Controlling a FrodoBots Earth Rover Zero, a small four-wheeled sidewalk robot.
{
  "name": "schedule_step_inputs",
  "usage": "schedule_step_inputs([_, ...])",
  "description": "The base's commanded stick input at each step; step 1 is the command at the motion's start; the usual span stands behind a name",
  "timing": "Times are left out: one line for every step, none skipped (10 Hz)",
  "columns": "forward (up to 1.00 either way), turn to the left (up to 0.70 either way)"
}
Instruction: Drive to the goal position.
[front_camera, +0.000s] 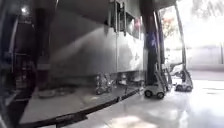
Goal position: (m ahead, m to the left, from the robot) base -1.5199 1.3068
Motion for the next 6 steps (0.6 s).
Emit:
schedule_step_inputs([0.0,-0.45])
schedule_step_inputs([0.0,-0.45])
schedule_step_inputs([0.0,-0.45])
schedule_step_inputs([0.0,-0.45])
schedule_step_inputs([0.0,-0.45])
schedule_step_inputs([0.0,-0.45])
